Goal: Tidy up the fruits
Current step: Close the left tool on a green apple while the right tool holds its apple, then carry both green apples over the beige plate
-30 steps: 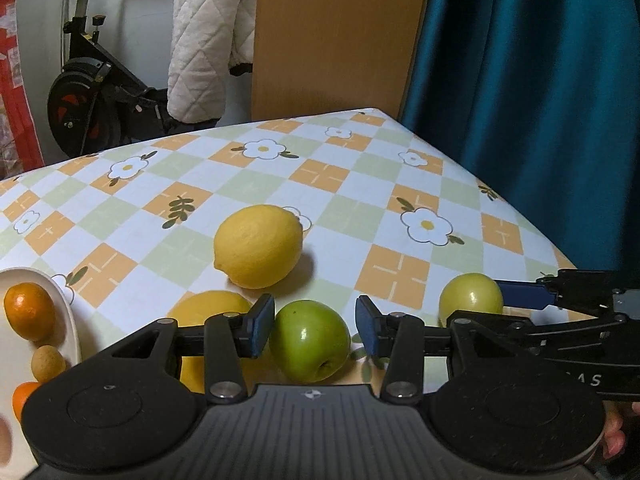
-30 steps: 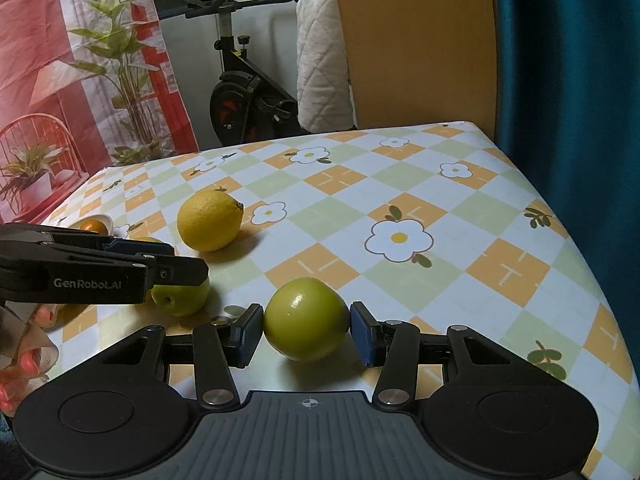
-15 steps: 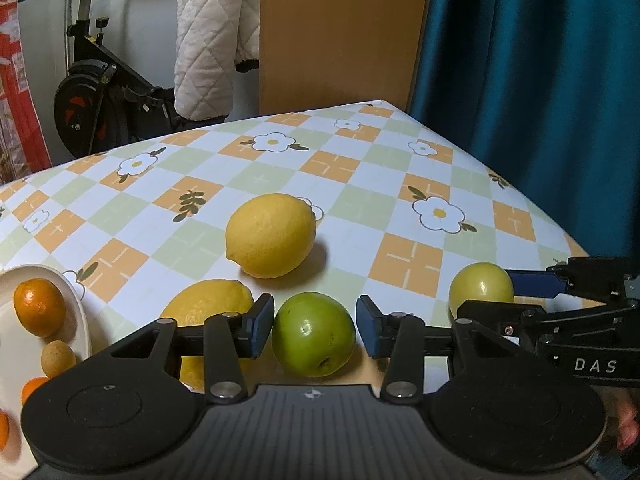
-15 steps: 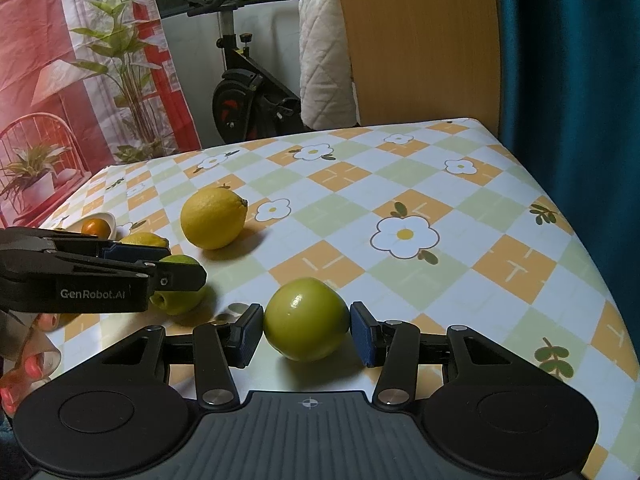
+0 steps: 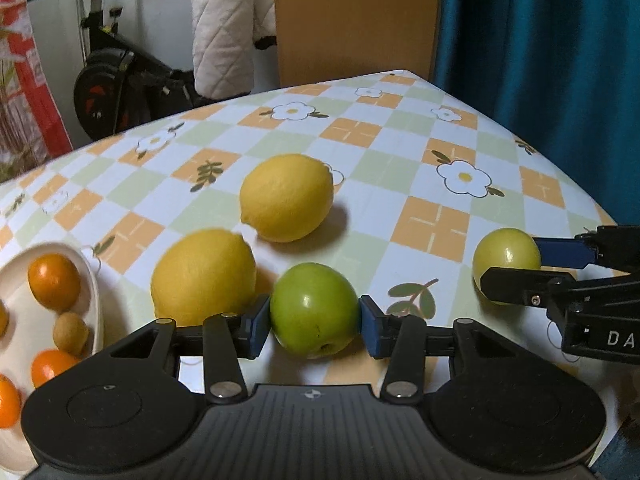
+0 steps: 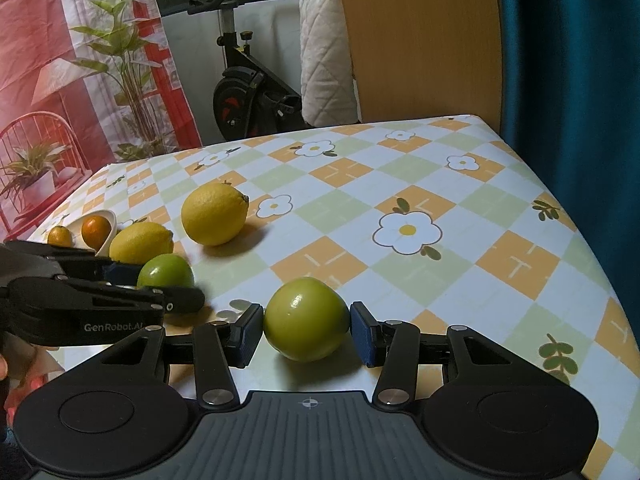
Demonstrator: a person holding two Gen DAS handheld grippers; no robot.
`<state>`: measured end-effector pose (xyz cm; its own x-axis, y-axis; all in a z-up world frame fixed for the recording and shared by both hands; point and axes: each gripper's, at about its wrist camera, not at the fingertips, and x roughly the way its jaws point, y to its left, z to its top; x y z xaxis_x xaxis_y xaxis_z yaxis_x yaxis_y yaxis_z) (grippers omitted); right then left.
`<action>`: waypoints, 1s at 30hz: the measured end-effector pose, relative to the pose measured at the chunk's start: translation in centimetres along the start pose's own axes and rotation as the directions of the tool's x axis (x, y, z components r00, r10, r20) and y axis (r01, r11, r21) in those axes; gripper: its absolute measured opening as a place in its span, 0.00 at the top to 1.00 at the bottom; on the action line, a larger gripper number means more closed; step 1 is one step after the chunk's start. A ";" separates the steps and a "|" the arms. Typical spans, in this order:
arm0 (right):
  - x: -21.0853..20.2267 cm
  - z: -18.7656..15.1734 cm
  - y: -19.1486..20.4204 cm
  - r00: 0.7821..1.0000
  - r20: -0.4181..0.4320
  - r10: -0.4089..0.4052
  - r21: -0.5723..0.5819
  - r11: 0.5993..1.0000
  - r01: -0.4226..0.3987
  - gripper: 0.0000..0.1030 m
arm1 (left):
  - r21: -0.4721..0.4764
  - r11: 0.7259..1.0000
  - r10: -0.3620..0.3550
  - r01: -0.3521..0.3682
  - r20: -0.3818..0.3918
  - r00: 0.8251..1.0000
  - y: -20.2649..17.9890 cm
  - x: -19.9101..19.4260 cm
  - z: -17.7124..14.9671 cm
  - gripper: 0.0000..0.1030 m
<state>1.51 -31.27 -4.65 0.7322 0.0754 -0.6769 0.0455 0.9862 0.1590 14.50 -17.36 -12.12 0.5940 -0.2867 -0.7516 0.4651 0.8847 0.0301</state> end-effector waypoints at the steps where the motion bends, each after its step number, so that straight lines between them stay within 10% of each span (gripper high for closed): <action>1: 0.0 0.0 0.0 1.000 0.000 0.000 0.000 1.000 0.000 0.57 | -0.011 1.000 -0.007 0.007 0.001 1.000 0.2 0.0 0.0 0.53; 30: -1.0 1.0 2.6 1.000 0.009 0.000 -0.044 0.999 0.001 0.57 | -0.093 0.989 -0.104 0.113 0.091 0.990 2.0 -3.9 -0.9 0.53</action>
<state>1.62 -28.95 -2.84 0.7380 0.0737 -0.6708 0.0159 0.9918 0.1265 12.57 -14.11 -9.72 0.5992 -0.4097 -0.6878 0.4659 0.8771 -0.1166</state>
